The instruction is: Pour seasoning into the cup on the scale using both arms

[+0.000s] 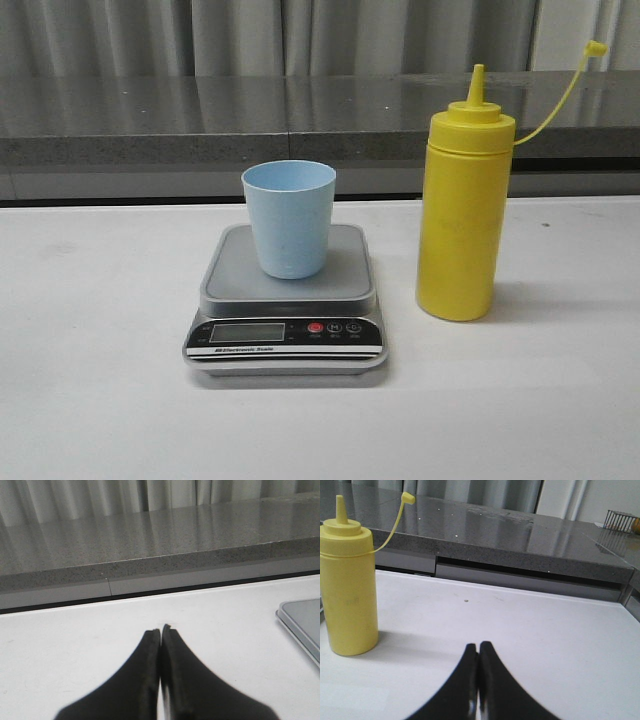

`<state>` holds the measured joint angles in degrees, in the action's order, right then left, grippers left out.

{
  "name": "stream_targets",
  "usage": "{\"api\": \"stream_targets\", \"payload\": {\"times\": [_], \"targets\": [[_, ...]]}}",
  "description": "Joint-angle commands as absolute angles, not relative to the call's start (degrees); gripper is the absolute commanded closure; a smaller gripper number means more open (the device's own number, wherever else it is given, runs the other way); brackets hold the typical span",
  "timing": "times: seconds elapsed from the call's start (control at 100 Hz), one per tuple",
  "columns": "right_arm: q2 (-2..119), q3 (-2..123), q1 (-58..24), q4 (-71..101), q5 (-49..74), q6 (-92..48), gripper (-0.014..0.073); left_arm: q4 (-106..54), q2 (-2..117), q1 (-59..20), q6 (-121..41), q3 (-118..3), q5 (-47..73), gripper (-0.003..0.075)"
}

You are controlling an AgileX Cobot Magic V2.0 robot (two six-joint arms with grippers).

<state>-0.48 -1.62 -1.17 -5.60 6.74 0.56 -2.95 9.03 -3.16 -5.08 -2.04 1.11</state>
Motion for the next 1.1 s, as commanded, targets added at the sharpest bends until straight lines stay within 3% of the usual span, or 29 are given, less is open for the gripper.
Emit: {"api": "stream_targets", "payload": {"times": [0.0, 0.28, 1.09], "targets": [[-1.5, -1.7, -0.8, -6.2, 1.9, 0.0, 0.066, -2.3, 6.9, -3.0, -4.7, -1.4, -6.0, 0.0738], [-1.5, -1.7, -0.8, -6.2, 1.9, 0.0, 0.066, 0.5, -2.3, -3.0, -4.7, 0.5, -3.8, 0.0738], [-1.5, -1.7, -0.8, -6.2, 1.9, 0.0, 0.066, 0.5, -2.3, -3.0, -4.7, 0.5, -3.9, 0.0738]]}}
